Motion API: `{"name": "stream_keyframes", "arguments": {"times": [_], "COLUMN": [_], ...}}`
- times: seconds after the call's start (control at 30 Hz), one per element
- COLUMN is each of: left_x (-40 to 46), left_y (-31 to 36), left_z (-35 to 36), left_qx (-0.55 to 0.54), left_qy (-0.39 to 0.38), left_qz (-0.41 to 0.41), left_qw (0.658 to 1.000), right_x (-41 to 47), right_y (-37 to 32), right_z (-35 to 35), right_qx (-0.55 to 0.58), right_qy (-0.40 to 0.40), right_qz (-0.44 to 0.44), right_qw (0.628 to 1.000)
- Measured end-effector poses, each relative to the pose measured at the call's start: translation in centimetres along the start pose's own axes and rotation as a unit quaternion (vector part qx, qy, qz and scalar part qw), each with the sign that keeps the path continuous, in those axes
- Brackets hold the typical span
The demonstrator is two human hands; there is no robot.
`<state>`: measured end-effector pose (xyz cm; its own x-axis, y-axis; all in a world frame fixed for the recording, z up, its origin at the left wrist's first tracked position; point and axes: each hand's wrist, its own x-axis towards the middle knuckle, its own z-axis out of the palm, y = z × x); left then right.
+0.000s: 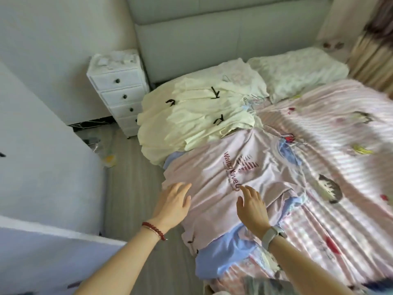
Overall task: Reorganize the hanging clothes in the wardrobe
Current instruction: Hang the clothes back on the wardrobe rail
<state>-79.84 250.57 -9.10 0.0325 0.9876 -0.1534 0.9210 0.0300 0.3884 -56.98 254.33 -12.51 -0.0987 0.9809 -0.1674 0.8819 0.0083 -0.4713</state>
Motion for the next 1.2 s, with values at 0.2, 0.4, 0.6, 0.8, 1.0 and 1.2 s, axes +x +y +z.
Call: {"name": "stream_keyframes", "arguments": {"times": [0.2, 0.4, 0.6, 0.8, 1.0, 1.2], "left_x": [8.9, 12.0, 13.5, 14.5, 13.9, 11.5], "left_y": [6.4, 8.1, 7.6, 8.0, 7.6, 6.4], "left_z": [7.9, 15.9, 19.1, 18.8, 17.5, 14.4], "left_qx": [-0.05, -0.033, 0.006, -0.067, -0.194, -0.217], "left_qy": [-0.085, -0.157, -0.152, -0.119, -0.081, -0.028], "left_qz": [0.011, -0.023, -0.062, -0.091, -0.092, -0.099], "left_qw": [0.995, 0.987, 0.986, 0.986, 0.973, 0.971], "right_x": [6.9, 12.3, 17.3, 20.6, 22.0, 16.6], "right_y": [10.7, 18.3, 21.7, 22.2, 19.0, 15.6], "right_z": [-2.3, -3.0, -2.3, -3.0, -3.7, -2.8], "right_qx": [0.076, 0.126, 0.179, 0.238, 0.241, 0.281], "right_qy": [0.01, 0.06, 0.027, 0.027, 0.016, 0.135], "right_qz": [0.167, 0.28, 0.319, 0.326, 0.329, 0.37], "right_qw": [0.983, 0.95, 0.93, 0.915, 0.913, 0.875]}}
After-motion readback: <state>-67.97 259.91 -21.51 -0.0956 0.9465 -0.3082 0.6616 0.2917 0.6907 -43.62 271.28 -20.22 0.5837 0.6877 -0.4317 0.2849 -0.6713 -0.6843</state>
